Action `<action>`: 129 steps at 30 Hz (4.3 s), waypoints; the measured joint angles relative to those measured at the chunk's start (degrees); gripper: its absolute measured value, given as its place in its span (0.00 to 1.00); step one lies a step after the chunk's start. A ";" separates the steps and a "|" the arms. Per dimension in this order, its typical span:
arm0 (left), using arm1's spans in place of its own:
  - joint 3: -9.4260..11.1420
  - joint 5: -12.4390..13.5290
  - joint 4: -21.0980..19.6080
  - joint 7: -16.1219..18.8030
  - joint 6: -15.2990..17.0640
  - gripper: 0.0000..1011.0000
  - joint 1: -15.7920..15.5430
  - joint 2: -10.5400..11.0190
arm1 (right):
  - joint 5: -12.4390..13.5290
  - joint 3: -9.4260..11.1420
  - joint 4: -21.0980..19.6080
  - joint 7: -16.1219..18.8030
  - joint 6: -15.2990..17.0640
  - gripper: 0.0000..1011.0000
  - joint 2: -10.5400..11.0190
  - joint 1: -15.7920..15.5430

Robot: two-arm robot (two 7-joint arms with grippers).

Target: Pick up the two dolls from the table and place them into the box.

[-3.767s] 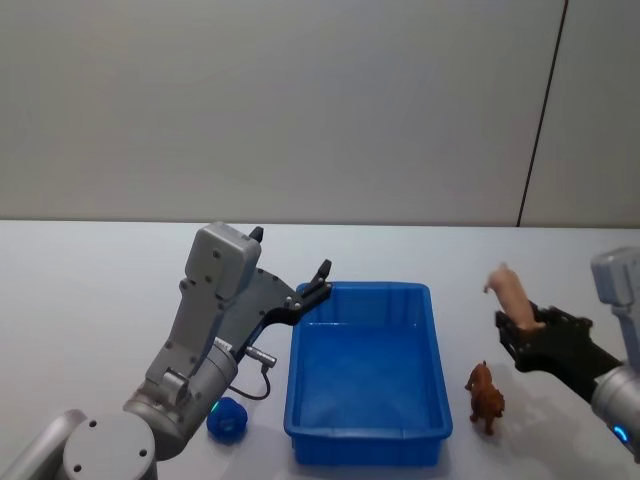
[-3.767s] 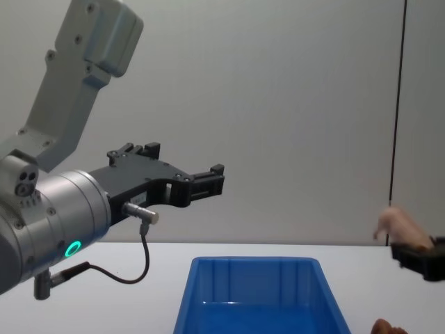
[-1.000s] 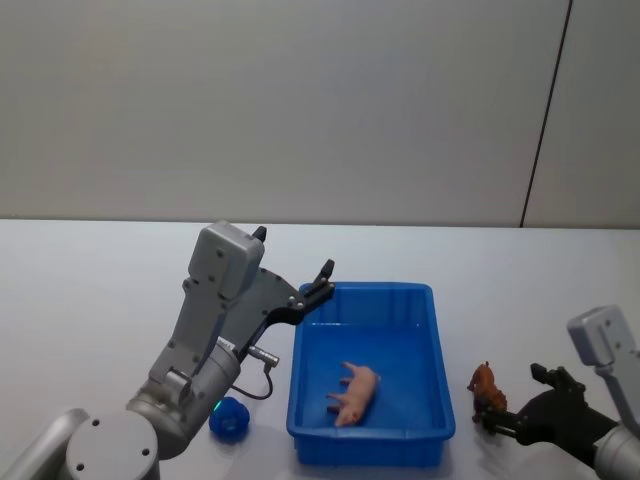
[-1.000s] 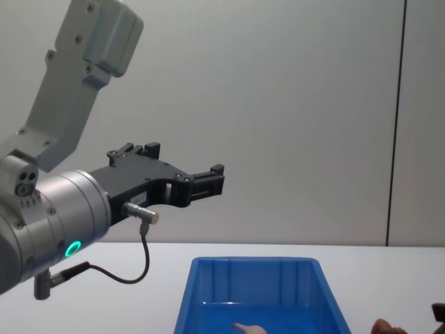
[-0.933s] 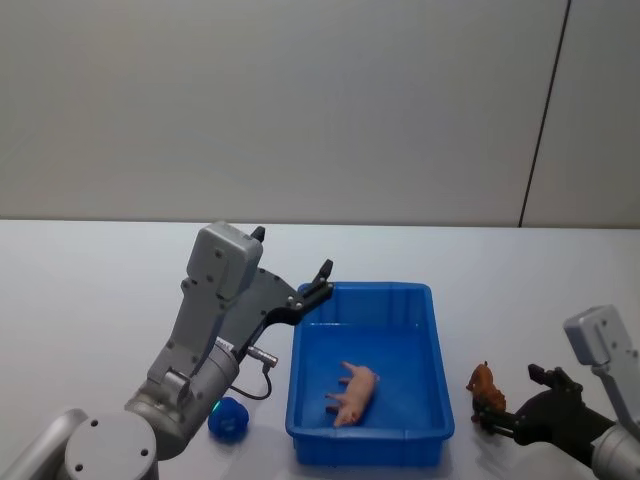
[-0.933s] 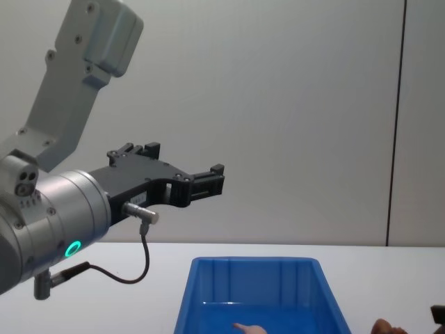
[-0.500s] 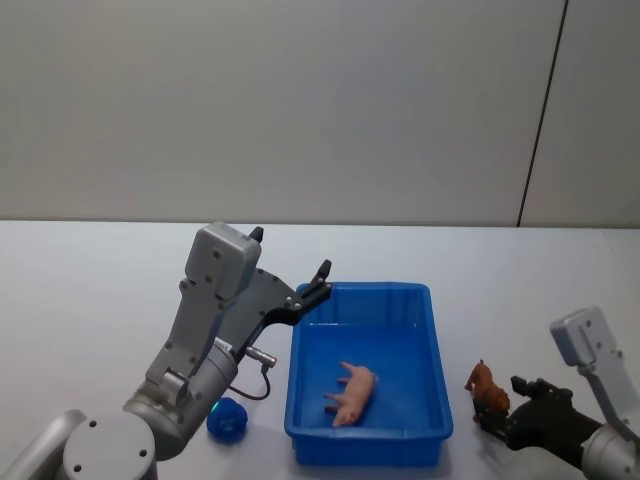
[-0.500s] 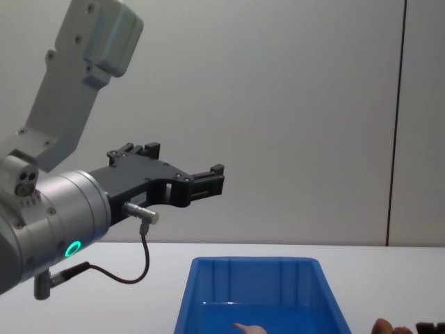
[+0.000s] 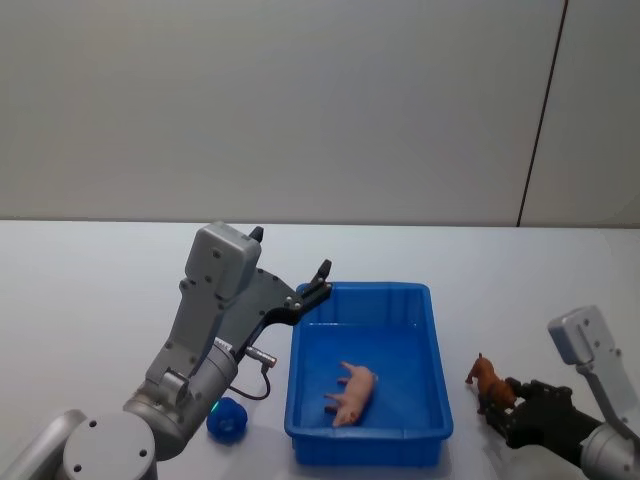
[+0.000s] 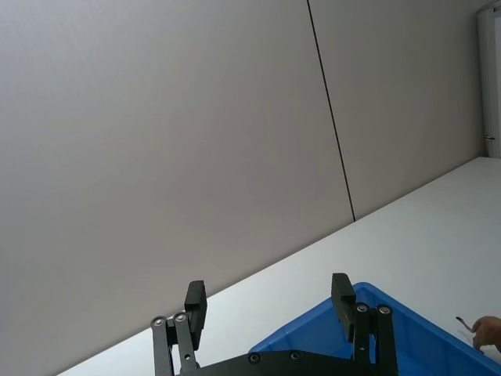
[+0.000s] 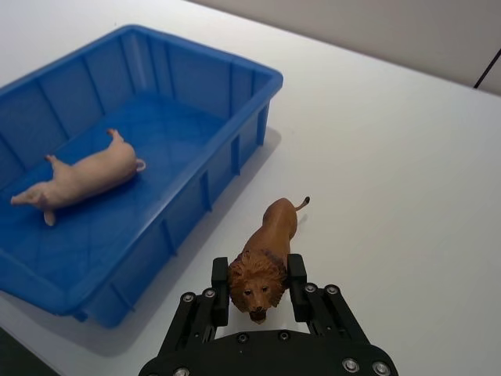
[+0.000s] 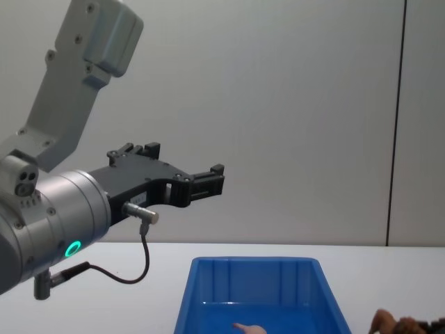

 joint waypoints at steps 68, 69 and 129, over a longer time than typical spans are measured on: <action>0.00 0.00 0.00 0.00 0.00 0.99 0.00 0.00 | 0.55 -0.64 -4.78 7.13 -10.29 0.99 -0.08 1.81; 0.00 0.00 0.00 0.00 0.00 0.99 0.00 0.00 | 0.78 -0.39 -4.86 7.21 -10.76 0.99 0.39 1.47; -3.81 -7.24 -0.50 -5.01 8.47 0.99 11.14 11.12 | 2.35 1.88 -5.56 7.83 -14.48 0.99 4.35 -1.20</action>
